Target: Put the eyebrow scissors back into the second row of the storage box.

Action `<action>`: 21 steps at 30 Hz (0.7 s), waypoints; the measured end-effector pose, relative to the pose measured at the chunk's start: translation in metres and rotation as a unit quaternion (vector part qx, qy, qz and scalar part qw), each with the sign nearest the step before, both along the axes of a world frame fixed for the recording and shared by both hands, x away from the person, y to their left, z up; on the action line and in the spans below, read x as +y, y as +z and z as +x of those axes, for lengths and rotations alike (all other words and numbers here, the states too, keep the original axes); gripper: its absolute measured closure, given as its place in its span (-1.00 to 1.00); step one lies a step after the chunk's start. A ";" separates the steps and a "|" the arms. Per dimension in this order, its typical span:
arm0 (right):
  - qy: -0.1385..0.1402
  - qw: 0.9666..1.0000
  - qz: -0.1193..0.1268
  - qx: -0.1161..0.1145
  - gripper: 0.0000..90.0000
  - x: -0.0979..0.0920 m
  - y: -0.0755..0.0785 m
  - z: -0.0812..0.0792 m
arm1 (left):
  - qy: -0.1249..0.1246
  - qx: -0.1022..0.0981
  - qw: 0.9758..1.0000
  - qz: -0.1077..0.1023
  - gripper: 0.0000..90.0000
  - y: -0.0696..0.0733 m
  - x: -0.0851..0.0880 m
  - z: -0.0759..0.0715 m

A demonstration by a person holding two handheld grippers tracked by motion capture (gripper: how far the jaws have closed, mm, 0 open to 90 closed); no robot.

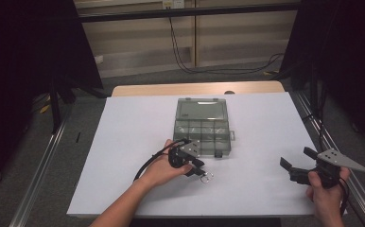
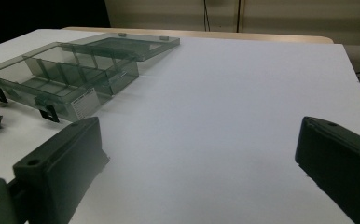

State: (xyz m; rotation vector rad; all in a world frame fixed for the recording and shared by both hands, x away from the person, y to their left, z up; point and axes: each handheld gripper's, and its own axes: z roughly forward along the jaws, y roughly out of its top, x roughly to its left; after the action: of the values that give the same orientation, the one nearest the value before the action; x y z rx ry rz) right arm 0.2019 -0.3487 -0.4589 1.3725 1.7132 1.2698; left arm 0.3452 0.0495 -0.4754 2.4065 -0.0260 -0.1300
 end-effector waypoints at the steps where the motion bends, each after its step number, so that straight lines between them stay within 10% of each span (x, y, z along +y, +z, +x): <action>1: -0.002 1.000 0.001 0.003 -0.99 0.000 0.000 0.000 | 0.001 0.007 1.000 -0.005 0.47 -0.001 0.001 0.001; 21: -0.003 1.000 -0.002 0.009 -0.99 0.000 -0.003 0.002 | -0.012 -0.038 0.998 0.049 1.00 0.009 -0.009 -0.013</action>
State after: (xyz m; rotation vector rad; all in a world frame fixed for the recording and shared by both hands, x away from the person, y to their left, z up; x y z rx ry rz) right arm 0.2042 -0.3490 -0.4623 1.3895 1.7208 1.2545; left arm 0.3323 0.0400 -0.4660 2.5085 -0.0853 -0.0523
